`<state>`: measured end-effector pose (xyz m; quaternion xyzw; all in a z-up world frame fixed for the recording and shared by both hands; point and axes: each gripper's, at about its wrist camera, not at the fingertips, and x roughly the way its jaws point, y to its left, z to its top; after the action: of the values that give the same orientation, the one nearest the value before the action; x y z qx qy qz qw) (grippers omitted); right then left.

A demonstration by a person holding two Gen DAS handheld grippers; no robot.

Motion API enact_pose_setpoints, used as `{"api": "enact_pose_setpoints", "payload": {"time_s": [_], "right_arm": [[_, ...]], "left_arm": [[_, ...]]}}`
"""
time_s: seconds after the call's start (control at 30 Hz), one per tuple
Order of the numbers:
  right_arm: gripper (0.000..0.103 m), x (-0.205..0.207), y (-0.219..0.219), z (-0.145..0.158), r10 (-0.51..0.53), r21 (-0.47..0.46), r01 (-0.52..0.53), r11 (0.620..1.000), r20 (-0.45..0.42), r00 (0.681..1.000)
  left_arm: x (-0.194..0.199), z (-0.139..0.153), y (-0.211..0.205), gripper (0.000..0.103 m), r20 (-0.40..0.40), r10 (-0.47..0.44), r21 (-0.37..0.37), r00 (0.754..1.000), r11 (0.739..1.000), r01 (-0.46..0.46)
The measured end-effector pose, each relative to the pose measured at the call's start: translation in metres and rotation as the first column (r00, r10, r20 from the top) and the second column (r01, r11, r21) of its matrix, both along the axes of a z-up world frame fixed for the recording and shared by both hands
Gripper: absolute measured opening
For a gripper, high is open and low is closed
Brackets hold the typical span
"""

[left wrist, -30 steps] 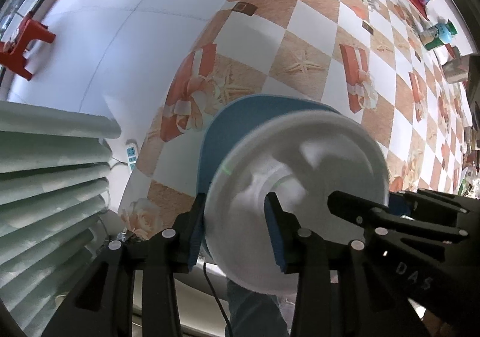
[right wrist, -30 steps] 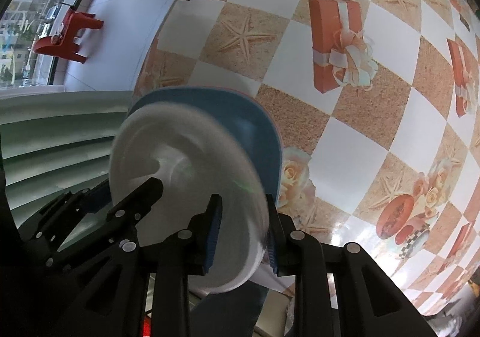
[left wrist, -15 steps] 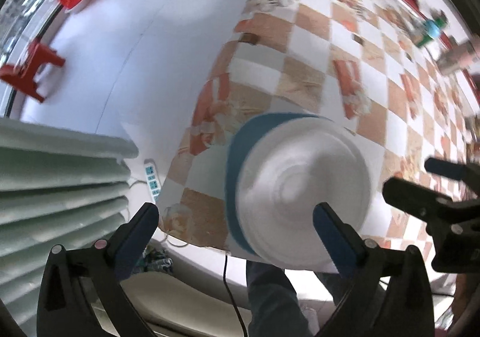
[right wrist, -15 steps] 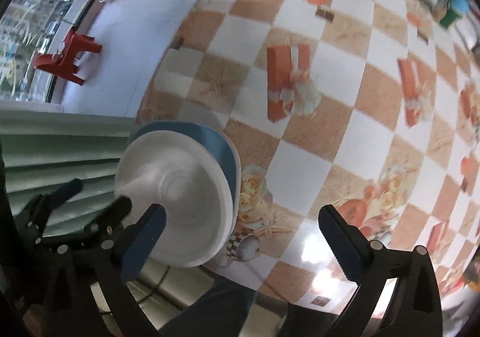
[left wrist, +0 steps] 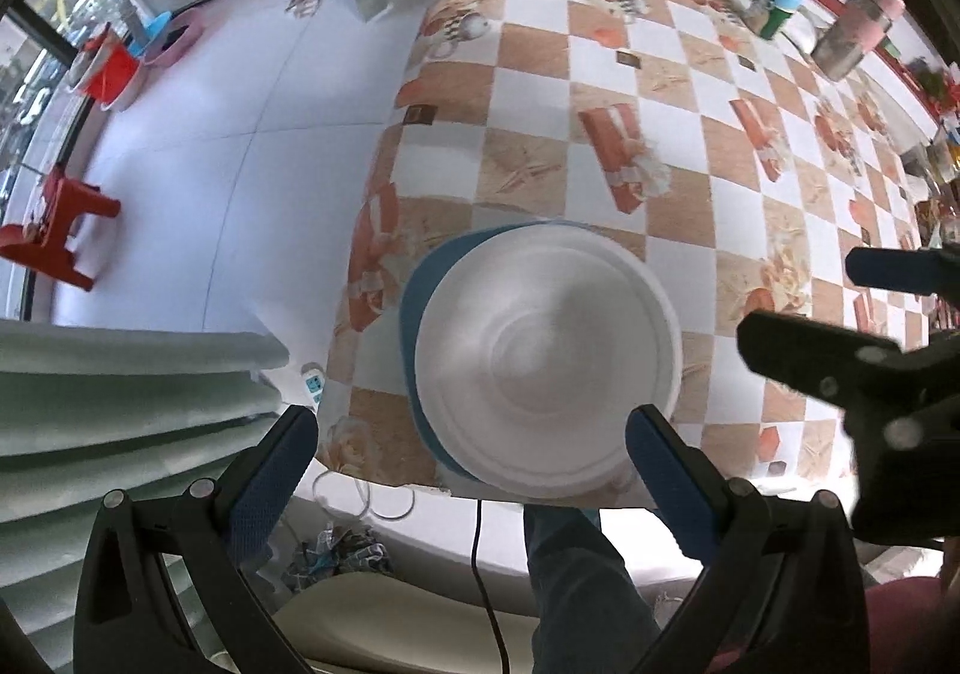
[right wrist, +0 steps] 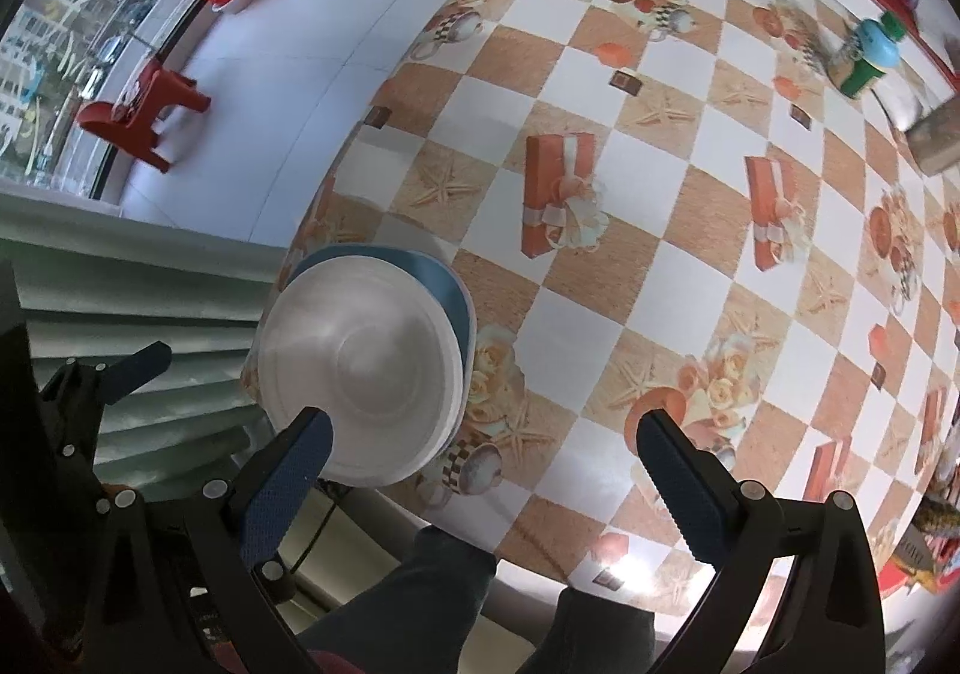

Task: Organize plates and bowls

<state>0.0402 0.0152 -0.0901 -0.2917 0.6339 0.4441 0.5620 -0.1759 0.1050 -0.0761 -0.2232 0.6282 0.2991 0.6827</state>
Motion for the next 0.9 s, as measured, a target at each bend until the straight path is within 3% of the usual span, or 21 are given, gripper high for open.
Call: {"api": "enact_pose_setpoints", "payload": {"time_s": [0.9], "right_arm": [[0.102,-0.005,-0.002,-0.003,0.005,-0.030,-0.004,1.000,0.019,1.000]], "left_arm": [[0.017,0.004,-0.004,0.103,-0.019,-0.060,0.017,0.998,0.998,0.060]]}}
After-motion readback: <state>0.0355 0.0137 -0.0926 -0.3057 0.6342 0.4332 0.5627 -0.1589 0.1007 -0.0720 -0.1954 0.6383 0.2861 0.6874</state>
